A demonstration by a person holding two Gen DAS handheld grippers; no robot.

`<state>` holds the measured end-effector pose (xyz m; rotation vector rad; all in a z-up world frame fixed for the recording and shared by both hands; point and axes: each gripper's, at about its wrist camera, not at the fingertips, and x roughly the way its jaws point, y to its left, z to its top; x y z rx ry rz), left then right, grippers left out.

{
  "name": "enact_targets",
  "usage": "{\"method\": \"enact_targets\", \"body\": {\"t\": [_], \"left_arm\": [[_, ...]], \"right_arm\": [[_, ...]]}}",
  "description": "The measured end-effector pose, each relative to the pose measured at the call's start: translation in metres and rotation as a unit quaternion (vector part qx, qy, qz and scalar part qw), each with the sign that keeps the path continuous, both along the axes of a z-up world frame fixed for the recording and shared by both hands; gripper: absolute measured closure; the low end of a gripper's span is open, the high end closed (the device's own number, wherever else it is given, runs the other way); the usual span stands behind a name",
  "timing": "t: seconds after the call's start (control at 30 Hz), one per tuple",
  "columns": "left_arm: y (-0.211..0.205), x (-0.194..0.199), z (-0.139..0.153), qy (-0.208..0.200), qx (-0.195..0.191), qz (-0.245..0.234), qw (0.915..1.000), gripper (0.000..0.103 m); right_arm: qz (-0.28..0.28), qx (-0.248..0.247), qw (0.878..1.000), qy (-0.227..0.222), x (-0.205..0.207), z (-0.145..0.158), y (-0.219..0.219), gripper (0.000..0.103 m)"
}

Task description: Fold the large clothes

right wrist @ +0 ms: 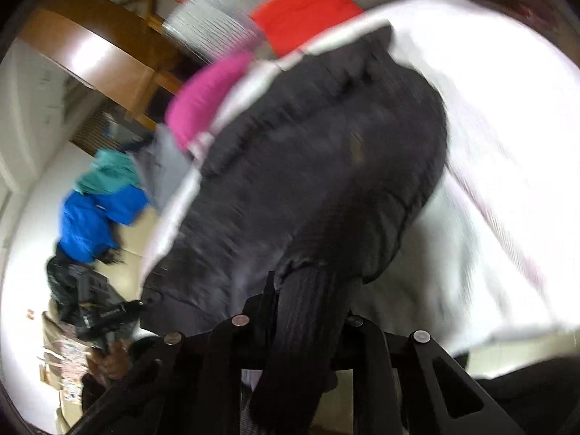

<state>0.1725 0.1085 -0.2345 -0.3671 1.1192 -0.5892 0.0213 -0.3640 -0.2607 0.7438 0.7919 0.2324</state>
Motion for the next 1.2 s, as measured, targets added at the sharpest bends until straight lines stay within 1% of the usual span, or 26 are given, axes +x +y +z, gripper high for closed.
{"method": "enact_targets", "body": {"t": [0.13, 0.17, 0.23, 0.3, 0.4, 0.5, 0.53, 0.63, 0.7, 0.73, 0.77, 0.83, 0.9, 0.97, 1.0, 1.03, 1.07, 1.1, 1.13, 1.2], "left_arm": [[0.004, 0.022, 0.038, -0.039, -0.033, 0.002, 0.9987, 0.095], [0.002, 0.031, 0.047, -0.045, -0.040, 0.002, 0.9982, 0.095], [-0.006, 0.053, 0.063, -0.061, -0.051, 0.005, 0.9968, 0.095], [-0.014, 0.081, 0.076, -0.079, -0.053, 0.009, 0.9955, 0.094], [-0.028, 0.126, 0.091, -0.095, -0.061, 0.017, 0.9934, 0.094], [-0.048, 0.183, 0.104, -0.115, -0.056, 0.026, 0.9914, 0.094], [-0.054, 0.197, 0.106, -0.120, -0.051, 0.029, 0.9910, 0.094], [-0.070, 0.251, 0.107, -0.135, -0.041, 0.040, 0.9892, 0.094], [-0.087, 0.288, 0.102, -0.137, -0.034, 0.045, 0.9890, 0.094], [-0.095, 0.307, 0.098, -0.139, -0.024, 0.048, 0.9888, 0.094], [-0.100, 0.323, 0.093, -0.141, -0.017, 0.051, 0.9885, 0.094], [-0.108, 0.360, 0.078, -0.132, -0.016, 0.062, 0.9892, 0.094], [-0.117, 0.393, 0.061, -0.120, -0.014, 0.072, 0.9901, 0.094], [-0.127, 0.421, 0.037, -0.109, -0.002, 0.078, 0.9910, 0.094], [-0.130, 0.429, 0.027, -0.106, 0.004, 0.080, 0.9911, 0.094], [-0.132, 0.438, 0.014, -0.101, 0.007, 0.082, 0.9914, 0.094], [-0.133, 0.446, 0.001, -0.096, 0.008, 0.087, 0.9916, 0.093], [-0.132, 0.452, -0.010, -0.091, 0.006, 0.090, 0.9917, 0.093], [-0.132, 0.456, -0.017, -0.088, 0.005, 0.093, 0.9918, 0.091], [-0.132, 0.464, -0.035, -0.074, 0.001, 0.096, 0.9927, 0.090]], "right_arm": [[-0.028, 0.017, 0.997, -0.068, 0.024, 0.031, -0.011, 0.084], [-0.037, 0.019, 0.996, -0.078, 0.025, 0.036, -0.018, 0.084], [-0.057, 0.022, 0.993, -0.099, 0.043, 0.047, -0.024, 0.084], [-0.074, 0.014, 0.991, -0.114, 0.064, 0.058, -0.032, 0.084], [-0.097, 0.015, 0.987, -0.125, 0.117, 0.067, -0.043, 0.084], [-0.122, -0.001, 0.984, -0.127, 0.173, 0.079, -0.052, 0.084], [-0.132, -0.007, 0.983, -0.127, 0.195, 0.081, -0.059, 0.084], [-0.149, -0.017, 0.981, -0.121, 0.243, 0.085, -0.077, 0.085], [-0.158, -0.030, 0.980, -0.114, 0.283, 0.083, -0.085, 0.085], [-0.161, -0.036, 0.980, -0.111, 0.298, 0.082, -0.089, 0.085], [-0.167, -0.048, 0.979, -0.106, 0.322, 0.079, -0.091, 0.086], [-0.176, -0.057, 0.978, -0.097, 0.355, 0.071, -0.096, 0.086], [-0.188, -0.056, 0.977, -0.085, 0.391, 0.053, -0.105, 0.086], [-0.198, -0.054, 0.977, -0.064, 0.421, 0.032, -0.112, 0.086], [-0.201, -0.050, 0.977, -0.053, 0.434, 0.022, -0.116, 0.086], [-0.204, -0.042, 0.977, -0.039, 0.449, 0.007, -0.121, 0.086], [-0.205, -0.033, 0.978, -0.030, 0.455, -0.003, -0.123, 0.086], [-0.206, -0.010, 0.978, -0.017, 0.460, -0.016, -0.129, 0.085], [-0.206, 0.025, 0.978, -0.009, 0.463, -0.027, -0.136, 0.084], [-0.199, 0.090, 0.976, -0.010, 0.464, -0.040, -0.150, 0.080]]}}
